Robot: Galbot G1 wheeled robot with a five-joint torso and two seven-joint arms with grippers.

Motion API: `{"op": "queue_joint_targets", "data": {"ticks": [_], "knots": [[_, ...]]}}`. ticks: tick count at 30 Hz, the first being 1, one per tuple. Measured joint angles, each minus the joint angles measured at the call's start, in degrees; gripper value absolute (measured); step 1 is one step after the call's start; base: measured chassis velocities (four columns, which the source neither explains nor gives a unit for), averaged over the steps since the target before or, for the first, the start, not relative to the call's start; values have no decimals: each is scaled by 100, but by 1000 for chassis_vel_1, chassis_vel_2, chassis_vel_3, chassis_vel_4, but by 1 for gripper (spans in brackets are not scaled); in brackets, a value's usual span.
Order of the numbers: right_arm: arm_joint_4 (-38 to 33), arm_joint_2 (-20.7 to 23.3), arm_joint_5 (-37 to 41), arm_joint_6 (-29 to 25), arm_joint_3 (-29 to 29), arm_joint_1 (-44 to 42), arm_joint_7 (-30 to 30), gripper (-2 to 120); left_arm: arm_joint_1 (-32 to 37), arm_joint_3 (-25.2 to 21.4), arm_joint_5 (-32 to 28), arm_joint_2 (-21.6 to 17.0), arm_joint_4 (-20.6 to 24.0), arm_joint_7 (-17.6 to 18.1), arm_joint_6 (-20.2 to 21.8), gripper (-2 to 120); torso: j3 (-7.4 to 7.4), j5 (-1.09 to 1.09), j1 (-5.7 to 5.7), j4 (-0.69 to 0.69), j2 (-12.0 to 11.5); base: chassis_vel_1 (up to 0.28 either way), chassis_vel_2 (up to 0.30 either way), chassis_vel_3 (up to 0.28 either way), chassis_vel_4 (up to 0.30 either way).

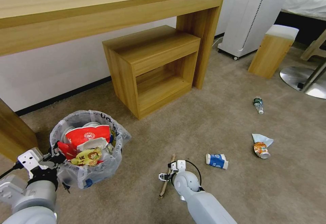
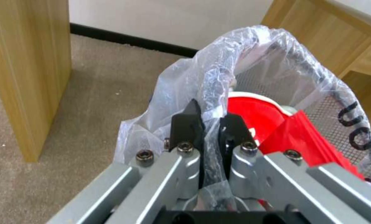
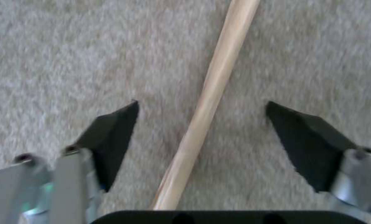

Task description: Pick up the trash bin and place the garbage on the floor into it.

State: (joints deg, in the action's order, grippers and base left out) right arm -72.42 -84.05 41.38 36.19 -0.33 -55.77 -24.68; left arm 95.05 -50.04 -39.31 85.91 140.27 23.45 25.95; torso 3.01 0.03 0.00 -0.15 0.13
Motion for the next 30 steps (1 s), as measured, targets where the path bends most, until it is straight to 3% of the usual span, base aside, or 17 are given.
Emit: {"op": "queue_joint_targets", "data": {"ticks": [4,9,22,28,30], "knots": [[57,-14,-18,-16,28,43,22,68,-5,-10,2,-2,-14,-3,-9,3,0,-1,0,-1,0,0,0,0,0],[106,-29,-33,-18,16,77,36,44,-19,-26,1,-5,-66,-15,-37,3,0,-2,0,-1,0,0,0,0,0],[193,-40,-157,-82,-2,58,158,0,-64,-21,-2,-11,-134,-32,-56,3,2,6,0,2,-1,0,0,0,0],[-50,75,-149,-234,-25,-25,196,0,-90,-13,-5,-21,-177,-32,-56,3,2,4,0,3,-2,0,0,0,0],[-553,231,-148,-540,-27,-148,346,0,-95,21,1,-21,-218,-32,-57,3,2,2,1,2,-3,0,0,0,0]]}}
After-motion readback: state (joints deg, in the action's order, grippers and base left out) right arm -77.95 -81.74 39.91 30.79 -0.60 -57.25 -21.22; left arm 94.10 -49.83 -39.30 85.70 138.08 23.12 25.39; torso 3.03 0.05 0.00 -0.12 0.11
